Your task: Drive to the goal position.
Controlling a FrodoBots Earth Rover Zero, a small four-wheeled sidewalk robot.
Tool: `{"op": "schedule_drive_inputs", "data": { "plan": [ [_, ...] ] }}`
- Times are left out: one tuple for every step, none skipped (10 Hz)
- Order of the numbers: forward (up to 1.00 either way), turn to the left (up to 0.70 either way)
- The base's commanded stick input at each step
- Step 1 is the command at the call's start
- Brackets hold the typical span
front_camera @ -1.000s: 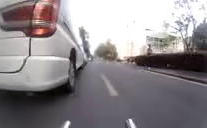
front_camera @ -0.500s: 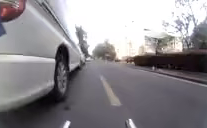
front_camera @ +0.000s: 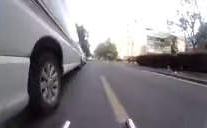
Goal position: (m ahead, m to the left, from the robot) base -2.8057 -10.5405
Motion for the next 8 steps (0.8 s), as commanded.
{"op": "schedule_drive_inputs", "data": {
  "plan": [
    [0.70, 0.04],
    [0.70, 0.06],
    [0.70, 0.06],
    [0.70, 0.03],
    [0.70, 0.00],
    [0.70, 0.00],
    [0.70, 0.00],
    [0.70, 0.00]
  ]
}}
